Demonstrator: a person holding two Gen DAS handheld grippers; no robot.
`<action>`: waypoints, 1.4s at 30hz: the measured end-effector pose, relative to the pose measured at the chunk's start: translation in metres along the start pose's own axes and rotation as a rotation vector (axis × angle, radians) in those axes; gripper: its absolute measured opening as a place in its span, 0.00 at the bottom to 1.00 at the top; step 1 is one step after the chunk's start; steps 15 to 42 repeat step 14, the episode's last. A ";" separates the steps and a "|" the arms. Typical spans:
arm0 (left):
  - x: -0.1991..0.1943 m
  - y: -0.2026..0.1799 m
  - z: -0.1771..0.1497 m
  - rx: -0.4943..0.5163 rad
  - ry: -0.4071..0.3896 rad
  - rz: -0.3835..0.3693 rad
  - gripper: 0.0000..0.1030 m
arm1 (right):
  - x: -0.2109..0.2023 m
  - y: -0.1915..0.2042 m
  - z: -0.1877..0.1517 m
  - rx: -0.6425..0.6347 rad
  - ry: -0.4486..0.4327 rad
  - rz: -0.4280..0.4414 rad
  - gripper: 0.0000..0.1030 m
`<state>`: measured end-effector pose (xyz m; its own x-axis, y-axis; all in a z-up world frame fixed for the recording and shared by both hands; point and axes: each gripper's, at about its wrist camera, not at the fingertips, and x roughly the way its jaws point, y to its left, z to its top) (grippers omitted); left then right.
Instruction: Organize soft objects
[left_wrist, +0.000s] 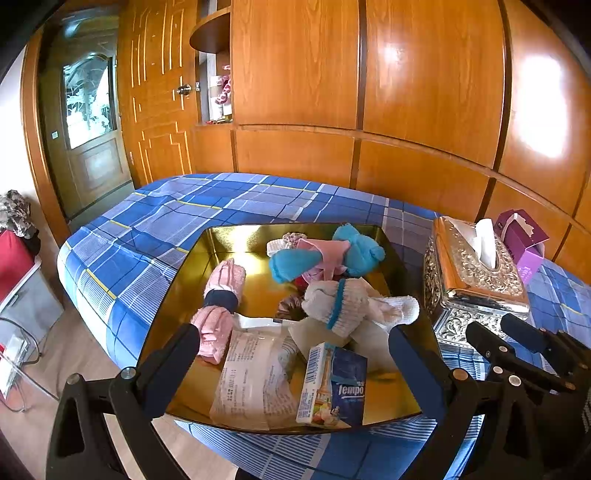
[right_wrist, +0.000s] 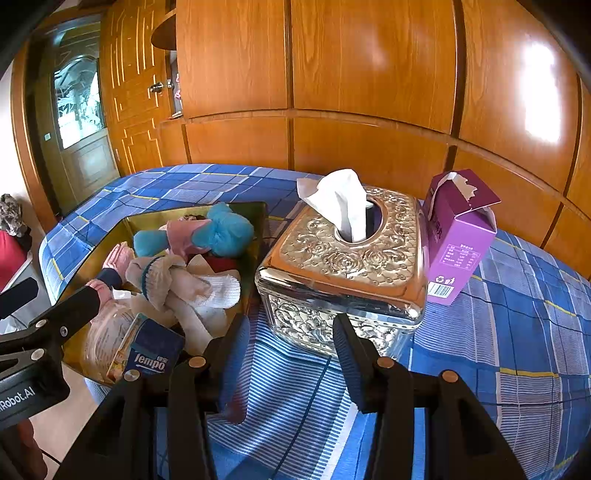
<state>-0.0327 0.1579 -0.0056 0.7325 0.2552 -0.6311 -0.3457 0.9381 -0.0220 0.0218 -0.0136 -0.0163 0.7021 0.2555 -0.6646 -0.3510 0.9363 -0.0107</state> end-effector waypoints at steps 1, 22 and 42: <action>0.000 0.000 0.000 0.000 0.000 0.000 1.00 | 0.000 0.000 0.000 0.000 0.001 -0.001 0.46; -0.002 -0.004 -0.003 0.021 -0.035 -0.028 0.97 | -0.008 -0.011 0.001 0.038 -0.039 -0.013 0.46; -0.002 -0.004 -0.003 0.021 -0.035 -0.028 0.97 | -0.008 -0.011 0.001 0.038 -0.039 -0.013 0.46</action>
